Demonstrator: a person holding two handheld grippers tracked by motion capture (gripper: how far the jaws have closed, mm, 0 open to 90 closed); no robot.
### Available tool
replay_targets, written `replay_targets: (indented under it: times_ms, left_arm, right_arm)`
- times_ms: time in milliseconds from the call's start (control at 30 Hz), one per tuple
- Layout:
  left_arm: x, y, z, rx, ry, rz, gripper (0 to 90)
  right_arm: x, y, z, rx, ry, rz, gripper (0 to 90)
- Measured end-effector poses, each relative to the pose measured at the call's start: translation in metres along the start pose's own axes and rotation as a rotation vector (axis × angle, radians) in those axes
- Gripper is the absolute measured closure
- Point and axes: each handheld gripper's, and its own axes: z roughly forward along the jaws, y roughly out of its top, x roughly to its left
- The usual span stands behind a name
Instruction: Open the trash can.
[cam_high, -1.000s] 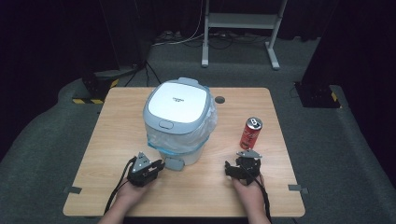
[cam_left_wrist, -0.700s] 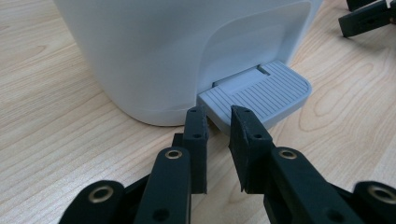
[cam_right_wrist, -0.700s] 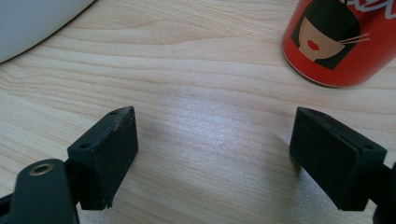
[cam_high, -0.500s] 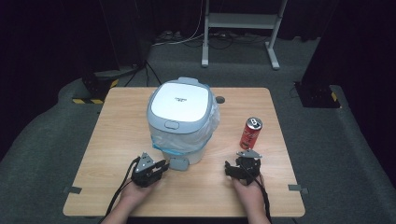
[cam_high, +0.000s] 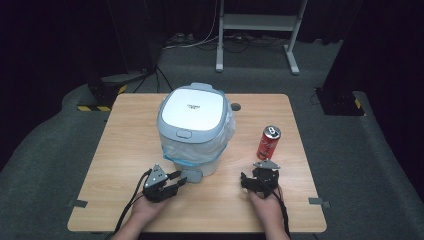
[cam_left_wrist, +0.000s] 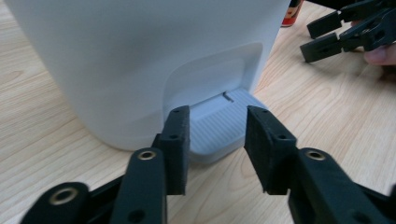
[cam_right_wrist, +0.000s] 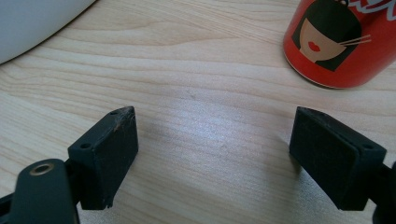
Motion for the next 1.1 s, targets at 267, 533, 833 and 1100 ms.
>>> replay_targets:
  times_ms: [267, 533, 833, 1100]
  left_arm:
    - [-0.005, 0.003, 0.016, 0.004, 0.003, 0.023, 51.3]
    - [-0.010, 0.004, 0.024, 0.019, 0.018, 0.042, 70.6]
    - [-0.010, 0.000, 0.025, 0.016, 0.012, 0.045, 72.2]
    - [-0.008, 0.001, 0.025, 0.028, 0.001, 0.033, 72.3]
  right_arm:
    - [0.000, 0.003, 0.003, 0.000, -0.008, 0.007, 15.2]
    - [0.000, 0.000, 0.001, -0.002, -0.018, 0.012, 15.4]
    - [0.001, -0.001, -0.001, 0.001, -0.018, 0.016, 15.6]
    - [0.001, -0.001, -0.001, -0.002, -0.019, 0.013, 15.6]
